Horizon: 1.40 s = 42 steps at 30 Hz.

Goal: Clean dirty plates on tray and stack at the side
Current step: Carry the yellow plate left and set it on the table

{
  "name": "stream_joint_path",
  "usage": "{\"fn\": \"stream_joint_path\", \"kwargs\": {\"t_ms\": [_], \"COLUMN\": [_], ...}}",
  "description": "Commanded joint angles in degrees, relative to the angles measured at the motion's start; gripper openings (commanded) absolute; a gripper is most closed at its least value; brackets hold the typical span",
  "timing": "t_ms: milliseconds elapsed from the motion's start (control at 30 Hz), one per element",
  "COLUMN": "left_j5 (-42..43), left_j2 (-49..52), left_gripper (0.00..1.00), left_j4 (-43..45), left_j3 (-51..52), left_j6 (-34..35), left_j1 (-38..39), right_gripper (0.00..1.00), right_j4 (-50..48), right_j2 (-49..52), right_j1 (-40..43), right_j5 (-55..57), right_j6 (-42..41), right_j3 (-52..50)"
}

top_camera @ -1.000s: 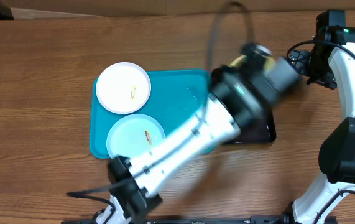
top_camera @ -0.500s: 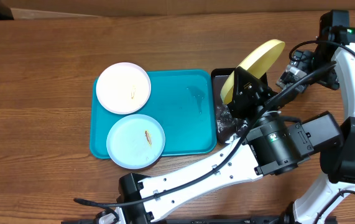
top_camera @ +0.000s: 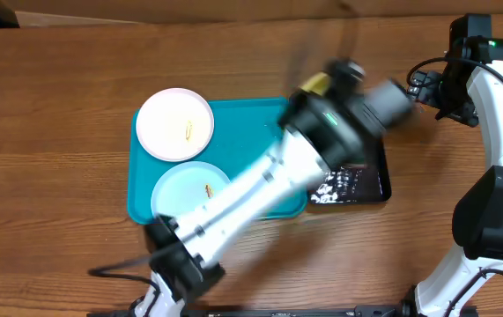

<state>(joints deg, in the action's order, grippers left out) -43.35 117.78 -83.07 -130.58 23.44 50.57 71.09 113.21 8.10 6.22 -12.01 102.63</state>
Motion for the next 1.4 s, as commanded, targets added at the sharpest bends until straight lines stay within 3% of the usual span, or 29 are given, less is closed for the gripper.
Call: {"fn": "stream_joint_path", "kwargs": {"t_ms": [0,33,67,167,400,733,1000,1367], "left_j5": [34.95,39.56,48.57,53.05,53.51,53.53,53.51,53.51], "left_j2": [-0.13,-0.11,0.09,0.13,0.15,0.2,0.2,0.2], "left_gripper": [0.04,0.04,0.04,0.04,0.04,0.04,0.04,0.04], "left_j4": [-0.35,-0.57,-1.31,-2.03,-1.25,10.19,23.17,42.86], "left_j3": [-0.76,-0.76,-0.7,0.17,5.03,19.45,32.11,47.3], "left_j6": [-5.73,-7.54,-10.47,-10.8,-9.64,-2.95,-1.73,-3.34], "left_j1": [-13.94,-16.61,-24.35,-34.49,-56.81,-82.6,-93.0,-90.14], "right_gripper": [1.0,1.0,1.0,1.0,1.0,1.0,1.0,1.0], "right_j4": [-0.28,-0.28,-0.28,-0.28,-0.28,-0.28,-0.28,-0.28], "right_j2": [-0.15,-0.15,-0.15,-0.15,-0.15,-0.15,-0.15,-0.15], "right_j1": [-0.2,-0.2,-0.2,-0.2,-0.2,-0.2,-0.2,-0.2], "right_j5": [0.17,0.17,0.17,0.17,0.17,0.17,0.17,0.17], "right_j6": [-0.44,-0.44,-0.44,-0.44,-0.44,-0.44,-0.44,-0.44], "right_j3": [0.17,0.17,0.17,0.17,0.17,0.17,0.17,0.17]}}
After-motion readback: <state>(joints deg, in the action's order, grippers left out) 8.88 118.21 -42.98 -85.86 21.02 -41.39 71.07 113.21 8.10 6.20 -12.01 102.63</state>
